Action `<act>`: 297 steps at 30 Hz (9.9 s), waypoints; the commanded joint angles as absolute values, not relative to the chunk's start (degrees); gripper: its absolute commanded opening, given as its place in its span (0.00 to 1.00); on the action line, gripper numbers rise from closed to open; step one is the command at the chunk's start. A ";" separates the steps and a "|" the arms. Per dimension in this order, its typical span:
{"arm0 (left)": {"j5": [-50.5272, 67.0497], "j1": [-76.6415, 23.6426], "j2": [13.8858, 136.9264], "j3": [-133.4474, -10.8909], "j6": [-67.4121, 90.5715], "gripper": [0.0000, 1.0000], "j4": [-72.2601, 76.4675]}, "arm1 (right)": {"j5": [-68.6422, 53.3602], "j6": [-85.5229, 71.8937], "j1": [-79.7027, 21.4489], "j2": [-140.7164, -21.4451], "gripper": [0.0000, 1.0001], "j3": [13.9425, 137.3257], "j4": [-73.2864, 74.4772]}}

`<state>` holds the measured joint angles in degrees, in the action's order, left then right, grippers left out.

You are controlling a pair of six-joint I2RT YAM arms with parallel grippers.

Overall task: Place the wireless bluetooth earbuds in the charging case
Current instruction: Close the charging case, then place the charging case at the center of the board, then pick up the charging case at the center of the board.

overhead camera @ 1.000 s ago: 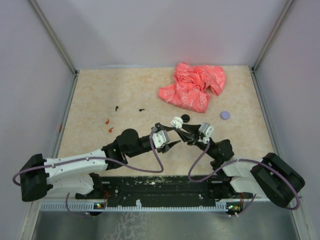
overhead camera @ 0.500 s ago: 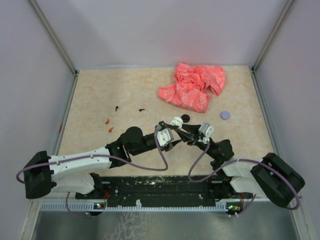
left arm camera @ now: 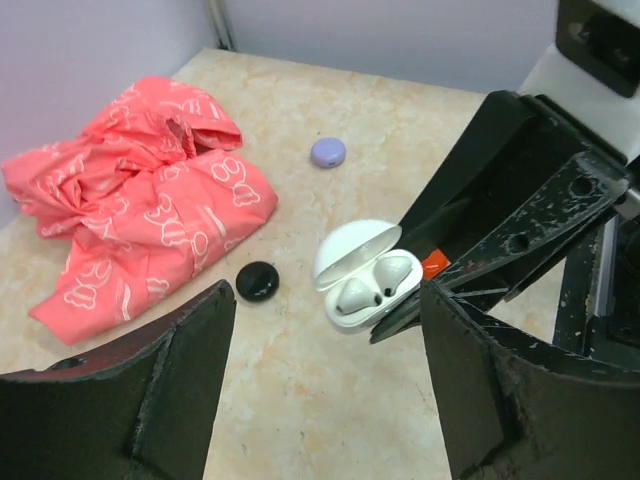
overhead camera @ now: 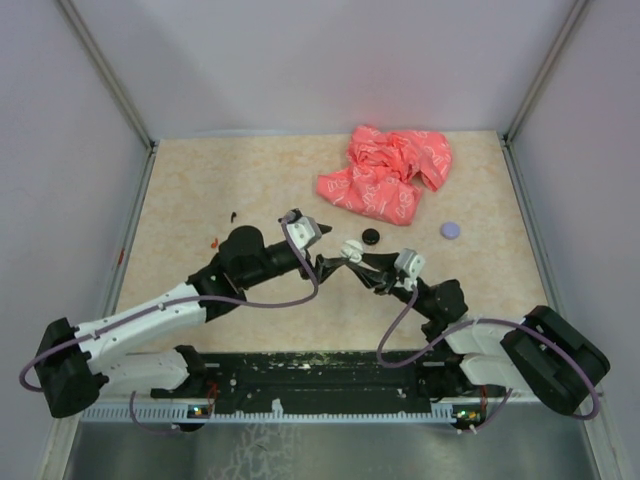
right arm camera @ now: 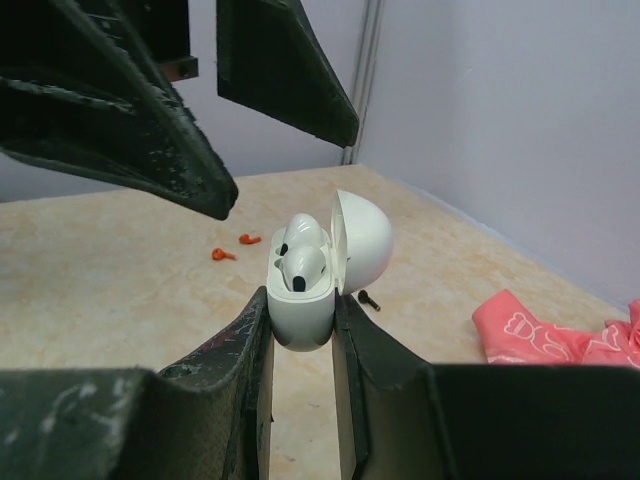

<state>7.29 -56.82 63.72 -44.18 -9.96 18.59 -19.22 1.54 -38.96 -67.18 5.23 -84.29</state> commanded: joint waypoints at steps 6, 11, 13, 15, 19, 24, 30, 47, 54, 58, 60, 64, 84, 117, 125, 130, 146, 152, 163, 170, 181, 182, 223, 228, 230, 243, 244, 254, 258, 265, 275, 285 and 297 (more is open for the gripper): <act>29.56 -49.50 62.19 -45.86 -1.31 0.88 13.45 | -27.19 2.65 -38.94 -66.93 0.00 6.11 -87.11; 36.13 -48.03 64.97 -47.16 -0.30 0.89 13.60 | -29.77 2.42 -38.94 -67.28 0.00 6.39 -88.05; 38.22 -47.90 66.62 -47.82 -0.08 0.89 13.96 | -30.49 2.15 -38.94 -67.24 0.00 6.42 -88.36; 39.85 -47.85 68.20 -48.38 0.34 0.88 14.68 | -31.24 1.88 -38.95 -67.20 0.00 6.50 -88.58; 42.22 -47.89 70.66 -50.18 0.40 0.86 14.16 | -31.49 1.47 -38.94 -67.14 0.00 6.50 -88.75; 45.37 -47.89 69.67 -50.38 0.44 0.83 14.06 | -29.24 1.13 -38.93 -67.60 0.00 6.53 -87.76; 49.38 -47.90 67.24 -49.54 1.05 0.81 13.88 | -29.09 -0.84 -38.68 -69.67 0.00 7.18 -88.11; 11.91 -47.38 59.30 -56.57 -1.54 0.86 -13.47 | -26.65 -12.06 -33.18 -60.38 0.00 15.04 -50.03; -5.14 -45.25 55.28 -54.64 -3.41 0.90 -22.13 | -24.77 -12.24 -28.04 -56.01 0.00 22.73 -24.24; -9.27 -42.78 52.05 -50.73 -3.31 0.93 -21.38 | -24.61 -13.99 -23.49 -56.75 0.00 26.11 -15.16; -9.54 -41.46 51.09 -49.21 -3.22 0.94 -20.79 | -23.83 -15.35 -21.11 -57.68 0.00 27.72 -10.77; -9.50 -38.65 49.28 -46.87 -2.58 0.98 -19.98 | -23.52 -19.53 -13.49 -60.23 0.00 30.13 -3.60; -9.40 -30.42 44.57 -43.84 0.47 1.00 -18.46 | -25.55 -30.72 14.65 -79.34 0.06 31.83 -7.23; -6.49 -26.28 43.13 -43.08 2.81 1.00 -17.32 | -14.05 -25.08 6.29 -67.78 0.83 35.42 12.01; -7.41 -26.23 43.22 -42.72 2.90 1.00 -16.96 | -8.36 -24.60 -5.11 -65.53 0.79 37.29 19.94; -7.59 -26.17 43.69 -42.69 2.81 1.00 -16.88 | -4.36 -24.63 -9.60 -66.47 0.77 37.62 24.66; -7.06 -25.79 44.36 -42.68 2.64 0.99 -16.88 | -0.64 -25.01 -16.46 -71.72 0.68 37.11 25.76; -6.64 -25.64 44.54 -42.67 2.55 1.00 -16.88 | 1.16 -26.27 -22.71 -75.76 0.62 39.11 25.10; -7.09 -25.49 44.97 -42.57 2.44 0.99 -16.88 | 2.95 -26.84 -37.48 -87.97 0.62 51.30 22.43; -7.20 -25.43 45.17 -42.53 2.37 0.99 -16.88 | 8.31 -25.97 -41.91 -89.54 0.71 54.27 26.18; -7.21 -25.31 45.70 -42.60 2.41 0.99 -16.88 | 10.55 -23.99 -43.69 -88.56 0.73 52.11 29.71; -7.14 -25.29 45.85 -42.56 2.38 0.99 -16.94 | 11.31 -24.04 -43.68 -88.45 0.73 51.81 30.10; -7.38 -24.38 47.00 -42.62 2.72 0.99 -16.96 | 12.03 -32.59 -39.54 -73.77 0.69 39.87 17.55; -7.12 -24.26 46.95 -42.67 2.77 0.99 -16.96 | 13.42 -33.27 -40.78 -76.97 0.68 40.29 16.39; -7.02 -24.21 46.81 -42.61 2.81 0.99 -16.96 | 14.44 -33.23 -40.81 -77.94 0.68 40.34 16.20; -5.69 -23.41 47.37 -42.72 2.97 0.99 -16.79 | 16.82 -31.57 -42.10 -85.14 0.59 43.52 16.18; -5.57 -23.38 47.39 -42.79 2.99 0.99 -16.79 | 16.86 -31.40 -42.25 -85.69 0.58 43.89 16.22; -3.93 -22.84 48.24 -42.80 3.23 0.99 -16.70 | 16.53 -29.25 -43.60 -88.44 0.54 46.62 17.34; -1.70 -22.82 48.84 -42.95 3.85 1.00 -16.67 | 15.10 -27.55 -44.04 -87.19 0.54 46.13 17.15; 8.86 -22.84 51.42 -44.34 10.30 0.99 -17.35 | 14.01 -24.39 -44.24 -85.92 0.50 44.96 16.75; 24.03 -22.85 55.90 -40.84 19.51 0.99 -9.09 | 15.63 -18.48 -47.80 -77.43 0.42 42.40 6.84; 34.93 -24.20 60.56 -40.43 27.49 0.90 -1.03 | 15.09 -9.36 -53.12 -67.56 0.41 36.70 -10.37; 31.38 -32.36 63.86 -40.16 30.22 0.73 5.10 | 12.84 -1.15 -58.08 -62.32 0.41 29.10 -28.51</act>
<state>32.77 -29.61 62.17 -39.81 29.58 1.80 14.26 -4.67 -56.58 -64.40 30.33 -17.87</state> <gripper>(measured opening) 0.747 0.509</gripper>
